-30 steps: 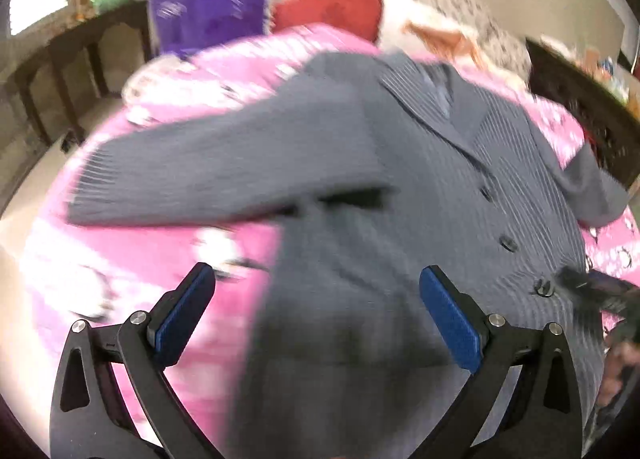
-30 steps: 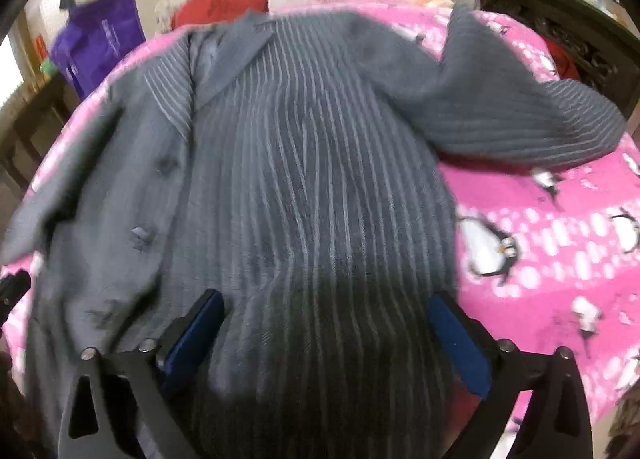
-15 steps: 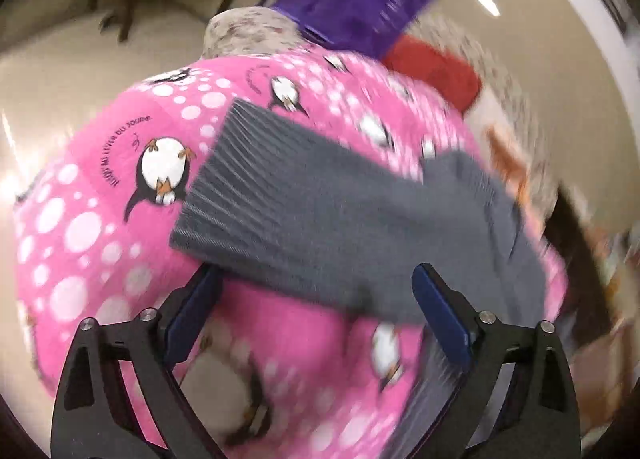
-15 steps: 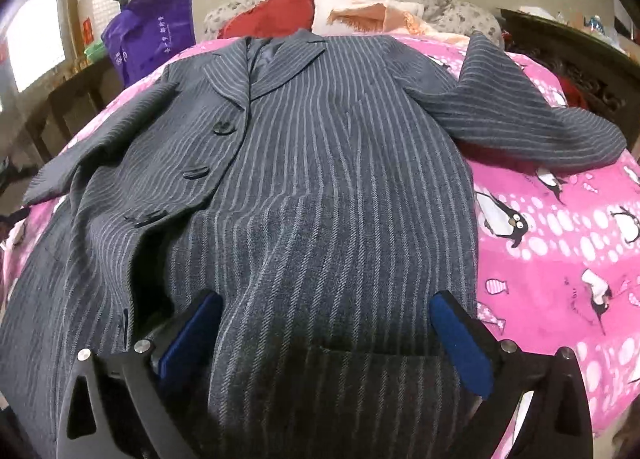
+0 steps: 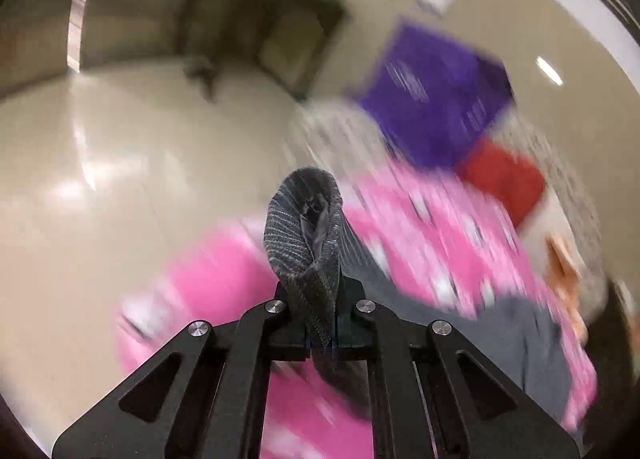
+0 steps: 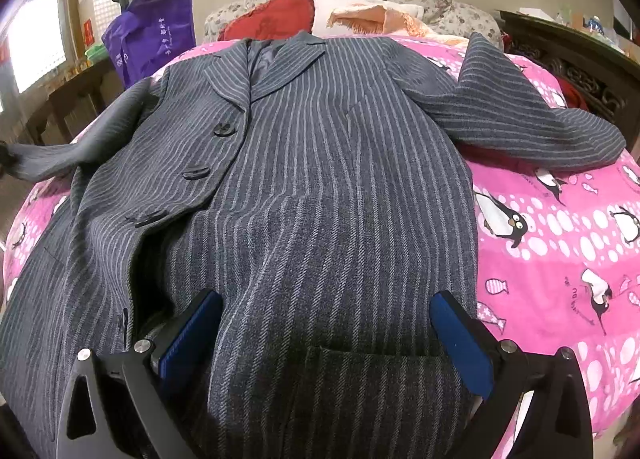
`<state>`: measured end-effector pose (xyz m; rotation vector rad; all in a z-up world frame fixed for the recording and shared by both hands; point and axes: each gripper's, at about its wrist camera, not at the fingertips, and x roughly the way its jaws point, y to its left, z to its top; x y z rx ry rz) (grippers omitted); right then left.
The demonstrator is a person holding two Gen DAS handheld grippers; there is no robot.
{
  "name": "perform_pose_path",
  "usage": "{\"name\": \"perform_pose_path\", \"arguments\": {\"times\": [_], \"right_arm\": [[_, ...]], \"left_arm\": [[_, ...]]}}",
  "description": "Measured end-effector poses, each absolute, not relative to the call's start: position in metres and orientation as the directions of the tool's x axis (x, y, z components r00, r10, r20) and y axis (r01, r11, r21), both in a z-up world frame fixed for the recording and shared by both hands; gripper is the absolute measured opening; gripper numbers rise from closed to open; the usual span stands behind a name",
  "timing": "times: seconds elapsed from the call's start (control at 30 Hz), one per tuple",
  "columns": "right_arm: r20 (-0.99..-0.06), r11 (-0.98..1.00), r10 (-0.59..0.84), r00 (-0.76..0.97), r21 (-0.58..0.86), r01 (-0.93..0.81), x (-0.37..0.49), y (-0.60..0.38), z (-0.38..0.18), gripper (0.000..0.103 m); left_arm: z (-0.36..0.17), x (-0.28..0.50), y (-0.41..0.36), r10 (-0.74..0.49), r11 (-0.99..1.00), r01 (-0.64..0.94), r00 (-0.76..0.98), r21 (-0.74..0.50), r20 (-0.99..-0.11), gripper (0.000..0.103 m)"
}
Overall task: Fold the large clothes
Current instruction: 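Grasp the sleeve cuff with the left gripper and lift it, then fold the held sleeve across the coat front with the left gripper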
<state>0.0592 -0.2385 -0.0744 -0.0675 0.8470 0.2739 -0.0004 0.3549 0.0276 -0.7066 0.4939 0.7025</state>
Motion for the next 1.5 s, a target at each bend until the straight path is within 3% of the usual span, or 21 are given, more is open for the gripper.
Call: {"name": "perform_pose_path", "arguments": {"times": [0.1,0.2,0.4,0.53,0.67,0.8,1.0,1.17,1.27,1.37,1.5], "right_arm": [[-0.748,0.963,0.214,0.628,0.052,-0.266,0.059,-0.238,-0.074,0.103],[-0.764,0.966,0.202,0.613,0.053,-0.253,0.062,-0.241,-0.071,0.102],[-0.715,0.993,0.084,0.694,0.001,-0.119,0.03,-0.28,-0.032,0.102],[-0.682,0.992,-0.1,0.724,-0.121,0.023,0.004,-0.324,-0.024,0.102],[-0.7,0.985,-0.173,0.693,-0.123,0.122,-0.011,-0.371,-0.024,0.102],[-0.704,0.974,-0.226,0.673,-0.145,0.176,-0.027,-0.4,-0.025,0.102],[-0.728,0.966,-0.244,0.641,-0.127,0.224,-0.041,-0.423,-0.035,0.102],[-0.733,0.969,-0.233,0.64,-0.116,0.22,-0.032,-0.425,-0.038,0.102],[-0.698,0.973,-0.227,0.679,-0.13,0.192,-0.023,-0.416,-0.024,0.102],[-0.659,0.98,-0.198,0.726,-0.126,0.153,-0.001,-0.403,-0.005,0.102],[-0.557,0.999,-0.04,0.83,-0.046,0.017,0.036,-0.372,0.03,0.093]], "left_arm": [[0.061,-0.015,0.387,0.497,0.511,-0.77,0.627,-0.381,-0.6,0.004],[0.081,0.004,0.365,0.461,0.594,-0.718,0.674,-0.363,-0.577,0.004],[0.098,0.111,0.208,0.137,0.86,-0.362,0.842,-0.359,-0.522,0.005],[0.092,0.18,0.068,-0.106,0.947,-0.072,0.85,-0.313,-0.516,0.005],[0.057,0.229,-0.058,-0.279,0.95,0.138,0.778,-0.28,-0.563,0.005],[-0.003,0.257,-0.131,-0.337,0.939,0.188,0.665,-0.287,-0.667,0.005],[-0.048,0.254,-0.161,-0.415,0.908,0.215,0.559,-0.359,-0.718,0.005],[-0.041,0.235,-0.147,-0.507,0.857,0.205,0.498,-0.473,-0.703,0.038],[-0.02,0.222,-0.122,-0.523,0.844,0.211,0.527,-0.493,-0.67,0.051],[0.01,0.212,-0.067,-0.451,0.882,0.207,0.625,-0.422,-0.637,0.051],[0.014,0.221,0.03,-0.142,0.968,-0.031,0.749,-0.248,-0.647,0.051]]}}
